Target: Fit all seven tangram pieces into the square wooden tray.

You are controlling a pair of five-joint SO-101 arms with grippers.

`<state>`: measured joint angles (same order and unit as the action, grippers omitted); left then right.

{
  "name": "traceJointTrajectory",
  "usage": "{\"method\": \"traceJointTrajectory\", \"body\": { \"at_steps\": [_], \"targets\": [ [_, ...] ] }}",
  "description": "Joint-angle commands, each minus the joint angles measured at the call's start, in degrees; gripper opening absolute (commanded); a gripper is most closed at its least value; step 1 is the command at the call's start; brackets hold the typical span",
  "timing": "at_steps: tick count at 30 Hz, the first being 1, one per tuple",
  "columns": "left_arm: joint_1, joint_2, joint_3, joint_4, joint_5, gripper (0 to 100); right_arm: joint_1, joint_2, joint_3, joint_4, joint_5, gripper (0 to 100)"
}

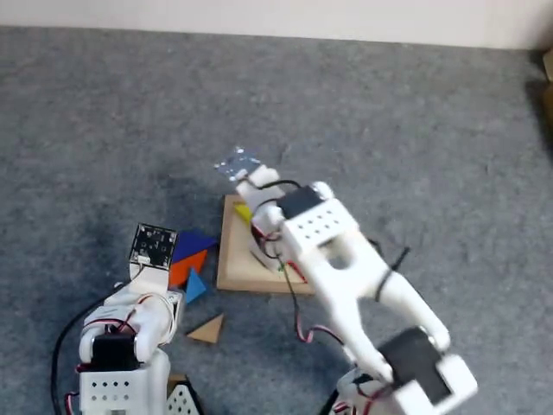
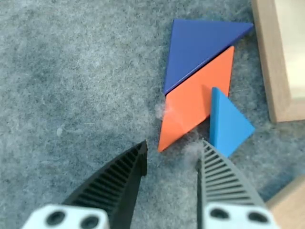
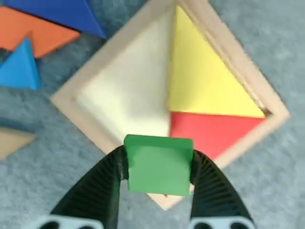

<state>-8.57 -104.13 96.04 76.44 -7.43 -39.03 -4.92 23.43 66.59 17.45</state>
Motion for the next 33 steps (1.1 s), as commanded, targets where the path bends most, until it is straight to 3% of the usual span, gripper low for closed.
{"method": "traceJointTrajectory", "body": {
  "at_steps": [1,17,21,33],
  "targets": [
    [0.6,-0.2,1.1,0.4,0.2,17,-2.3,3.1,-7.1,0.0,-2.5,6.3],
    [0.6,-0.2,1.1,0.4,0.2,17,-4.3,15.4,-14.4,0.4,-8.3,15.0],
    [0.6,-0.2,1.1,0.4,0.2,17,-4.3,15.7,-14.4,0.7,-11.5,23.5],
    [0.6,-0.2,1.1,0.4,0.2,17,-4.4,14.7,-15.1,3.0,-11.3,23.5]
  ]
}}
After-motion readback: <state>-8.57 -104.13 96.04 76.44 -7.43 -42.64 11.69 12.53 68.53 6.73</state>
